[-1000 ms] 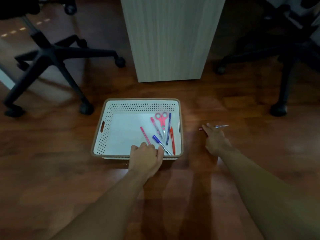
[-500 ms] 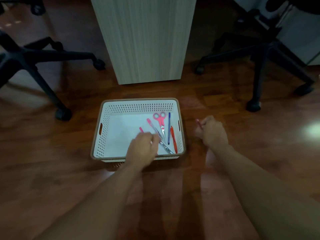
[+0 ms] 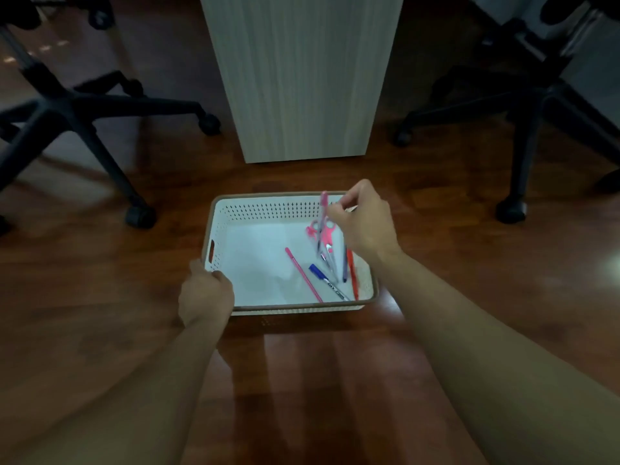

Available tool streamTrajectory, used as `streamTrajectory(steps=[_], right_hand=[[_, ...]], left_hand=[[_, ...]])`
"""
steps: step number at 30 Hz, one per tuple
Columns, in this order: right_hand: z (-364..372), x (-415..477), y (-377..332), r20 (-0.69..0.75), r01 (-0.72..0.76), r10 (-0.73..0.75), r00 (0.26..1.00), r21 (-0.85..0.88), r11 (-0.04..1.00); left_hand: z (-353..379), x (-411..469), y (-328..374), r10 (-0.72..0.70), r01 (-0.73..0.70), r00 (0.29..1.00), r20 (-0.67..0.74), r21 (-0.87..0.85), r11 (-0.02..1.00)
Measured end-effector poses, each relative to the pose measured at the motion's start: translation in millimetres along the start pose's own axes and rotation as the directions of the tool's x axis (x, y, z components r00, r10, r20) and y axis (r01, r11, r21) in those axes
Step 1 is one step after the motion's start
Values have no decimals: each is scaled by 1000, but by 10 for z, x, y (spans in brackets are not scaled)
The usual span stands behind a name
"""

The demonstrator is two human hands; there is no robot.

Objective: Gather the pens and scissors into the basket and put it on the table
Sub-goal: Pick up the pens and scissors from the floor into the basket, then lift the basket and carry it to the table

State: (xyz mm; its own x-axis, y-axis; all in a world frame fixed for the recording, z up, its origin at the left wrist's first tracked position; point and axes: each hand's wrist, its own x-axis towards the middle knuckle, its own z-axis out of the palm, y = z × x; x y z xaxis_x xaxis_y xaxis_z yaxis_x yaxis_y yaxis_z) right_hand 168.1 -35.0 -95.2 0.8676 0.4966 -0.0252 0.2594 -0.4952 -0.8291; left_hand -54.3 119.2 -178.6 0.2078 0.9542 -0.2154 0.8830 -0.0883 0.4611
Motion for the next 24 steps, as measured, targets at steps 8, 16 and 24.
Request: streamTrajectory(steps=[8,16,24], right_hand=[[187,-165,272,112,-91,100,989,-84,992],[-102,-127,662,-124,-133,92,988,-377,916],[-360,-287,1222,188,-407,469,863,-292,865]], left_hand=[[67,-36,-51,107,-98,991,81,-110,989],[126,-47,36,95,-82,991,94,-131,988],[169,-79,211,99,-80,986,134,-138,987]])
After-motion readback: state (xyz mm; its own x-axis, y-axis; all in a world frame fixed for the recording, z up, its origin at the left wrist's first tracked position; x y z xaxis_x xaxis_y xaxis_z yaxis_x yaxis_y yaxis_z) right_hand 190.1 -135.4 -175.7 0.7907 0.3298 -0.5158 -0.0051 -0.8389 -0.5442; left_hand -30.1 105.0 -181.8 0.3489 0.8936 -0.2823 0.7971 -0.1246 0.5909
